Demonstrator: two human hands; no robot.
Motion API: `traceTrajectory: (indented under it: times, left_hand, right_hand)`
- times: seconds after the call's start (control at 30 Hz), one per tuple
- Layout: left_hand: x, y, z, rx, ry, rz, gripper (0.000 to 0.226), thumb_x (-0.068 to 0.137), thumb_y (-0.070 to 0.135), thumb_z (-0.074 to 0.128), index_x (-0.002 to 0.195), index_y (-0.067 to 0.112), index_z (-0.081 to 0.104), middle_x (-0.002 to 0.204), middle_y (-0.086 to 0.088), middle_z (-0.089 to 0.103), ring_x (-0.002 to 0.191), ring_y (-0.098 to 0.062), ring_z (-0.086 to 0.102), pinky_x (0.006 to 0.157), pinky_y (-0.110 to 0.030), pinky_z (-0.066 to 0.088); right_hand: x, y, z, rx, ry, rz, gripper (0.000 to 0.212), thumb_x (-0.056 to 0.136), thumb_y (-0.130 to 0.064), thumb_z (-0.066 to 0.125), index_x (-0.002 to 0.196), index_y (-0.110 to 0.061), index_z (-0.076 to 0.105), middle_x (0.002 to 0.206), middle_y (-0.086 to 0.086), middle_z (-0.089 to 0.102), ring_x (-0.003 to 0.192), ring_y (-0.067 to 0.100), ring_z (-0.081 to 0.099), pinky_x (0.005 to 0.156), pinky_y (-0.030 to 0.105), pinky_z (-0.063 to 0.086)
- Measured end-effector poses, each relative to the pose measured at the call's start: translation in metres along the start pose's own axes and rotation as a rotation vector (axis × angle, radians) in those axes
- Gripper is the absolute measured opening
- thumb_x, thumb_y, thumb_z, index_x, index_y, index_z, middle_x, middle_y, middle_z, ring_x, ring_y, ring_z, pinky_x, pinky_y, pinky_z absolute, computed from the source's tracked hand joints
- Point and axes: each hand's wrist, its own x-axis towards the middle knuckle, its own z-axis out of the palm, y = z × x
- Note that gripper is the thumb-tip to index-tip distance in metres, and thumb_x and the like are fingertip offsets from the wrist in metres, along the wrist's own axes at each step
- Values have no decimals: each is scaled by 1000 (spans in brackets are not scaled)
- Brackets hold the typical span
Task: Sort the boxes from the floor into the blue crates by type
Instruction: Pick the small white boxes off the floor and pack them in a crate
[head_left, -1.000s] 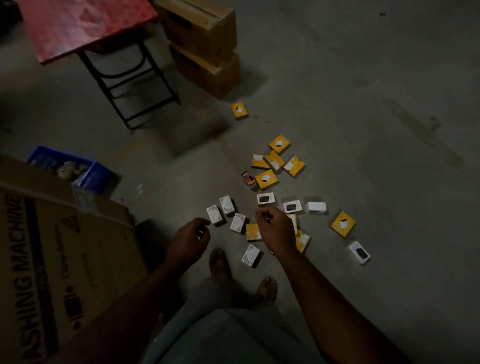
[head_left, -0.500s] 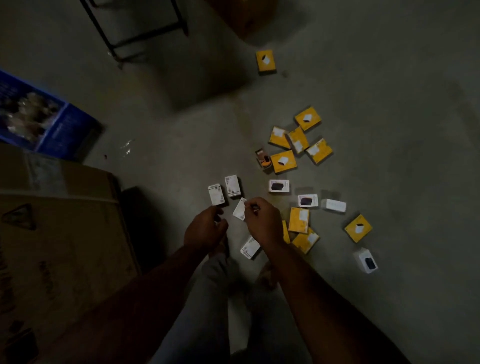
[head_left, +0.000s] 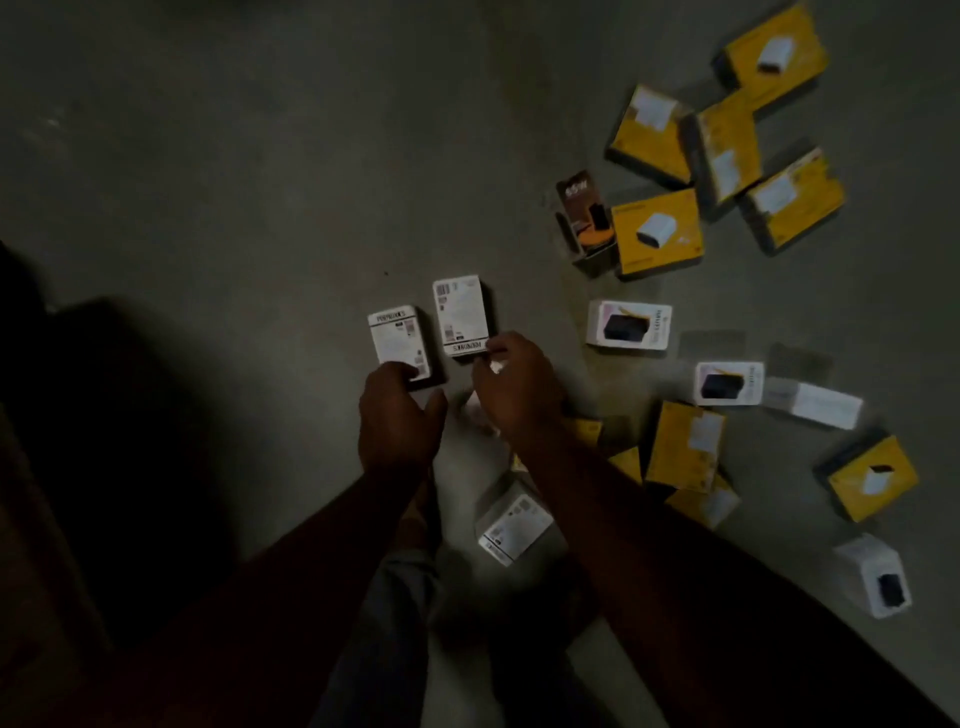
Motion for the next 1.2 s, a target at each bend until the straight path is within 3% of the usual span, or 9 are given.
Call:
traceTrajectory:
  times: [0.23, 0.37, 0.47, 0.57, 0.67, 0.77, 0.93, 1.1, 1.2]
  left_hand:
    - [84, -42, 46, -55, 26, -238, 99, 75, 38, 84, 150, 5, 29, 149, -19, 38, 137, -38, 40, 111, -44, 36]
    - [109, -47, 59, -127, -42, -331, 128, 66, 48, 90, 157, 10, 8, 156, -18, 34, 141, -37, 39, 113, -49, 37]
    - [115, -45, 69, -156, -17, -301, 114, 63, 56, 89, 147, 11, 25, 144, -12, 47, 129, -32, 52, 102, -45, 47]
    - [110, -47, 67, -239, 14, -242, 103, 58, 49, 92, 134, 10, 35, 132, -8, 57, 118, -26, 61, 94, -39, 53]
    - [90, -43, 47, -318, -27, -179, 102, 55, 37, 92, 134, 7, 35, 131, -6, 60, 114, -18, 61, 93, -34, 52]
    - [52, -19, 19, -410, -204, -101, 87, 61, 31, 94, 132, 9, 49, 124, -6, 67, 111, -19, 67, 91, -46, 57]
    - [-70, 84, -55, -497, -483, 62, 78, 71, 3, 89, 136, 3, 46, 126, -11, 66, 115, -25, 66, 84, -39, 60]
    - [-198, 202, -135, -438, -626, 201, 81, 71, 0, 86, 138, 6, 40, 129, -5, 65, 117, -13, 65, 92, -33, 56]
    - [-268, 275, -183, -407, -760, 351, 57, 78, 2, 81, 128, 8, 57, 121, -9, 71, 112, -24, 69, 87, -37, 59]
  right_hand:
    - [81, 16, 78, -141, -18, 40, 96, 77, -42, 80, 153, -14, 29, 148, 14, 44, 137, 36, 43, 112, 48, 38]
    - [108, 18, 112, -199, 27, 55, 120, 70, -53, 82, 159, -18, 10, 157, 13, 33, 142, 34, 38, 113, 50, 38]
    - [117, 22, 117, -256, 80, 23, 118, 68, -57, 81, 158, -17, 15, 154, 12, 37, 137, 34, 42, 107, 48, 42]
    - [107, 29, 100, -62, 58, 51, 111, 60, -49, 83, 151, -25, 24, 147, 8, 46, 134, 31, 46, 107, 48, 46]
    - [73, 33, 58, 137, 79, 86, 102, 54, -46, 82, 142, -29, 32, 137, 1, 56, 124, 25, 57, 97, 41, 54]
    - [14, 32, -3, 328, 86, 94, 96, 64, -25, 88, 143, -21, 34, 135, 2, 57, 120, 18, 58, 89, 26, 48]
    - [-109, 29, -132, 522, 90, 66, 87, 70, -13, 92, 137, -19, 36, 119, -11, 59, 101, -6, 60, 78, 10, 52]
    - [-231, 14, -270, 642, 78, -10, 93, 74, -19, 89, 144, -35, 30, 134, -11, 58, 120, 0, 61, 94, 25, 57]
    - [-307, 0, -344, 721, 98, -65, 80, 96, -4, 66, 157, -24, 19, 139, -9, 52, 117, -14, 57, 92, 14, 52]
